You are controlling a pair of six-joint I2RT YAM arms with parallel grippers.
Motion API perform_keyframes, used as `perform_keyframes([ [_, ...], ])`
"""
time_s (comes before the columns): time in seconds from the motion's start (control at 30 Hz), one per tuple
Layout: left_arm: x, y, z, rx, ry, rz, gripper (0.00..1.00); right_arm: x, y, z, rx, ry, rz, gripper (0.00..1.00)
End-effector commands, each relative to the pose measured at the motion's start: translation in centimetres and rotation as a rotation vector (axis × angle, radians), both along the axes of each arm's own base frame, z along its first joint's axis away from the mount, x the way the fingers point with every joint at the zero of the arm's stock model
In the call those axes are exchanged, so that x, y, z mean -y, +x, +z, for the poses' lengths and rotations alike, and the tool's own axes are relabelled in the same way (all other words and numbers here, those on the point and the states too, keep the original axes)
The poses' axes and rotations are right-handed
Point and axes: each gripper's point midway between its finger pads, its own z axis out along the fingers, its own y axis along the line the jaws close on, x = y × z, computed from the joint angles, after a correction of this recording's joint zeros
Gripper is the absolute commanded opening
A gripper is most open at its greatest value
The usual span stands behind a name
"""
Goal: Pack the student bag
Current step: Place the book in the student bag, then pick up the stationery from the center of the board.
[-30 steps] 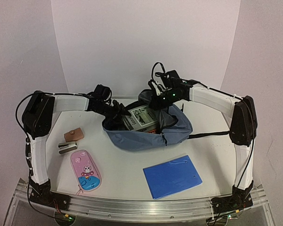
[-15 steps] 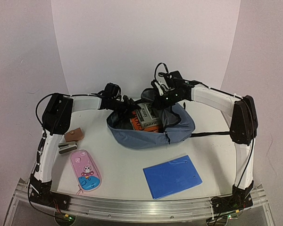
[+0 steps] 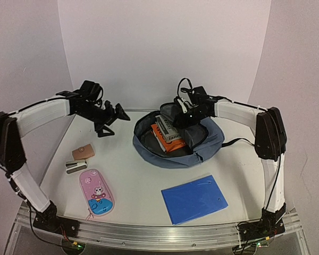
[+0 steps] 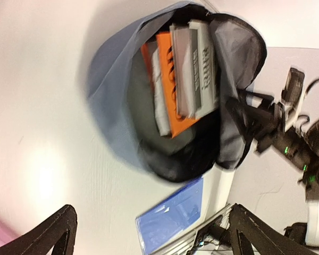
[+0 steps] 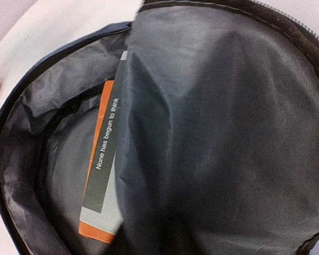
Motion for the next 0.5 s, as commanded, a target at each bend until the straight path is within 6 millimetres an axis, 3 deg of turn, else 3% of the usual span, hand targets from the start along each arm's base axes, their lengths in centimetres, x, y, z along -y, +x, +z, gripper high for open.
perform_keyframes([
  [0.0,-4.7,-7.5,-3.5,-0.197,0.127,0.138,1.0,0.0,-0.7,2.9,0.0,0.083,-0.018,0.66],
  [0.13,-8.7,-13.4,-5.5,-0.338,0.228,0.231,1.0,0.4,-0.8,3.7,0.014,0.08,-0.031,0.85],
  [0.23,-10.6,-16.7,-6.2,-0.395,0.251,0.287,1.0,0.5,-1.0,4.7,0.031,0.084,-0.034,0.97],
  [0.37,-12.6,-20.6,-8.7,-0.507,0.298,0.341,1.0,0.6,-1.4,6.0,0.044,0.099,-0.027,0.98],
  [0.47,-12.5,-21.9,-10.6,-0.559,0.27,0.351,1.0,0.6,-1.8,6.8,0.045,0.113,-0.017,0.98],
])
